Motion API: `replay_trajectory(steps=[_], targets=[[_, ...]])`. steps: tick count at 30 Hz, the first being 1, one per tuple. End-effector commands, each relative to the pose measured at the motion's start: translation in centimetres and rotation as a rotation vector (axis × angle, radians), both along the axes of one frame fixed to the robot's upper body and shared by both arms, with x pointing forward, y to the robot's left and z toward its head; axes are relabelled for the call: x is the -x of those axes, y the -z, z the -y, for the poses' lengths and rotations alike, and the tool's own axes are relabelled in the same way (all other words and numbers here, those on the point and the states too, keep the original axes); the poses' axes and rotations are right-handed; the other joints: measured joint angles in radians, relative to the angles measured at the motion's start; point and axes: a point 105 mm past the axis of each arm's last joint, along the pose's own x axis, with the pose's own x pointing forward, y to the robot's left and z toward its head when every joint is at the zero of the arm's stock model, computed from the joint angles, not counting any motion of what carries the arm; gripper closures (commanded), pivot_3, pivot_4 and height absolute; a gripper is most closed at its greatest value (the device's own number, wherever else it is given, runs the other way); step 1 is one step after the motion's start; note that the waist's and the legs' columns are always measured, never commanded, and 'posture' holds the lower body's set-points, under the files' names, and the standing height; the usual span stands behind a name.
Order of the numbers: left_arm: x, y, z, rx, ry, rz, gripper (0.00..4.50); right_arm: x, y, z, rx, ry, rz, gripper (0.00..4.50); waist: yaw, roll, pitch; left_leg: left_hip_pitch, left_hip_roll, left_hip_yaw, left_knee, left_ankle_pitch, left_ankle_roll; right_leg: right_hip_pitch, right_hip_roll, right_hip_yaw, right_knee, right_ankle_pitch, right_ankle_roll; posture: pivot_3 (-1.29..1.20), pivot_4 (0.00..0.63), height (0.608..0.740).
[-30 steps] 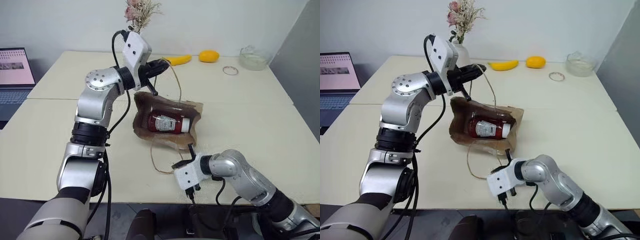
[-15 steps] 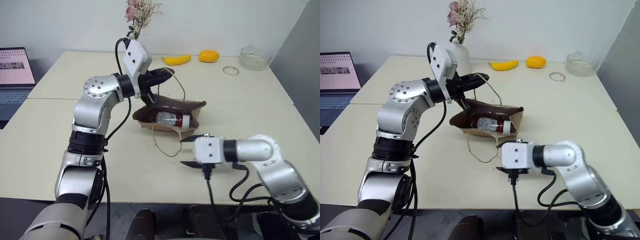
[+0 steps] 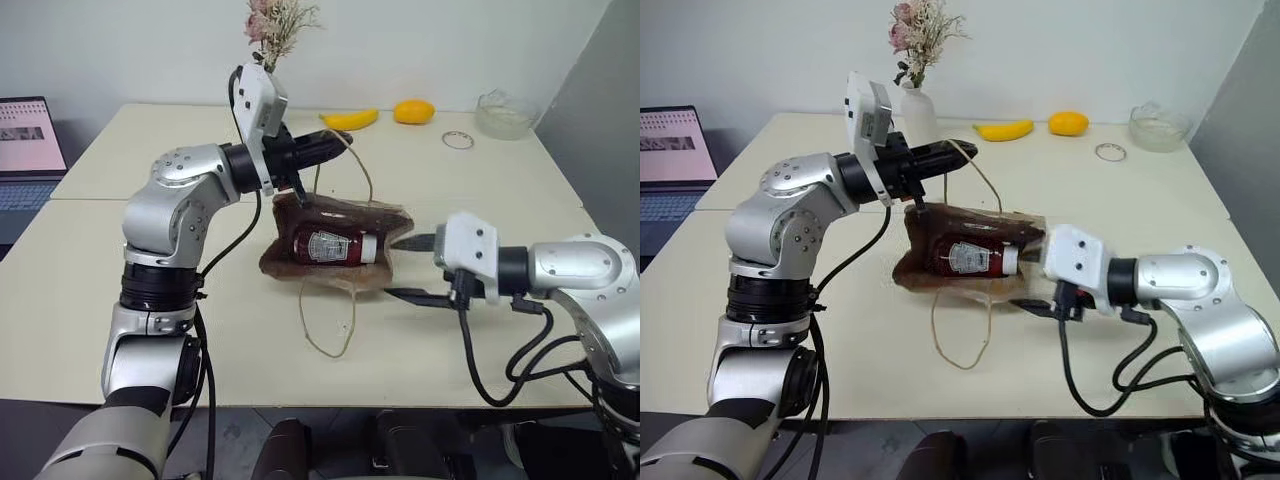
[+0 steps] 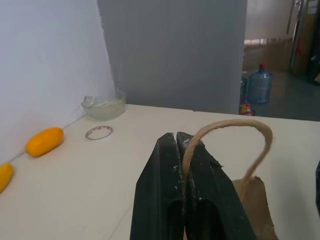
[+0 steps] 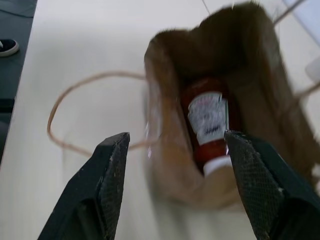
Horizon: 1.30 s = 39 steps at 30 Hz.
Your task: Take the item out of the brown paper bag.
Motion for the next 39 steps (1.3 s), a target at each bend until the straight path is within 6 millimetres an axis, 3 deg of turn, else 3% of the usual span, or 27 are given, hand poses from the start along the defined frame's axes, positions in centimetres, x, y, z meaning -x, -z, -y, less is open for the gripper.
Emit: replay_trajectory(steps=[1, 7, 10, 12, 17, 28, 37, 39], targets=[[1.1, -2.3, 0.3, 0.033, 0.03, 0.063, 4.5, -0.1, 0.0, -1.9, 0.008, 0.008, 0.014, 1.35, 0.0, 0.0, 0.0, 0.0, 0.0, 0.0, 0.0, 0.0, 0.0, 0.0, 0.0, 0.0, 0.0, 0.0, 0.0, 0.0, 0.15, 0.74], [1.0, -2.1, 0.5, 0.034, 0.03, 0.054, 4.5, -1.4, 1.0, -6.6, 0.054, 0.0, 0.099, 1.35, -0.001, 0.0, 0.0, -0.001, 0.0, 0.001, 0.0, 0.0, 0.0, -0.002, -0.001, 0.001, 0.0, 0.0, 0.0, 0.0, 0.15, 0.74], [1.2, -1.8, 0.6, 0.022, 0.034, 0.055, 4.5, -3.1, 1.1, -8.2, 0.047, 0.063, 0.17, 0.77, -0.002, 0.0, 0.0, -0.003, 0.0, 0.001, 0.0, 0.0, 0.0, -0.004, -0.001, 0.001, 0.001, 0.0, 0.0, 0.0, 0.15, 0.74], [1.3, -1.7, 0.6, 0.018, 0.034, 0.054, 4.5, -4.3, 1.6, -8.6, 0.098, 0.098, 0.235, 0.05, -0.002, 0.0, 0.0, -0.004, -0.001, 0.001, 0.0, 0.0, 0.0, -0.005, -0.001, 0.001, 0.002, 0.0, 0.0, 0.0, 0.15, 0.74], [1.3, -1.7, 0.5, 0.022, 0.029, 0.054, 4.5, -6.1, 2.8, -9.6, 0.19, 0.113, 0.317, 0.02, -0.002, 0.0, 0.0, -0.004, -0.001, 0.001, 0.0, 0.0, 0.0, -0.006, -0.001, 0.001, 0.002, 0.0, 0.0, 0.0, 0.15, 0.74], [1.5, -2.0, 1.0, 0.027, 0.035, 0.062, 4.5, -8.9, 5.9, -10.0, 0.413, 0.105, 0.454, 0.02, -0.004, 0.0, 0.0, -0.005, -0.001, 0.001, 0.0, 0.0, 0.0, -0.006, -0.001, 0.001, 0.003, 0.0, 0.0, 0.0, 0.15, 0.74], [1.6, -1.9, 1.1, 0.028, 0.031, 0.065, 4.5, -10.8, 7.8, -9.1, 0.513, 0.129, 0.429, 0.02, -0.004, 0.0, 0.0, -0.005, -0.001, 0.001, 0.0, 0.0, 0.0, -0.006, -0.001, 0.001, 0.003, 0.0, -0.001, 0.0, 0.15, 0.74], [1.5, -1.8, 0.9, 0.028, 0.026, 0.064, 4.5, -10.9, 7.8, -9.1, 0.509, 0.127, 0.417, 0.38, -0.004, 0.0, 0.0, -0.005, -0.001, 0.001, 0.0, 0.0, 0.0, -0.006, -0.001, 0.001, 0.004, 0.0, -0.001, 0.0, 0.15, 0.74]])
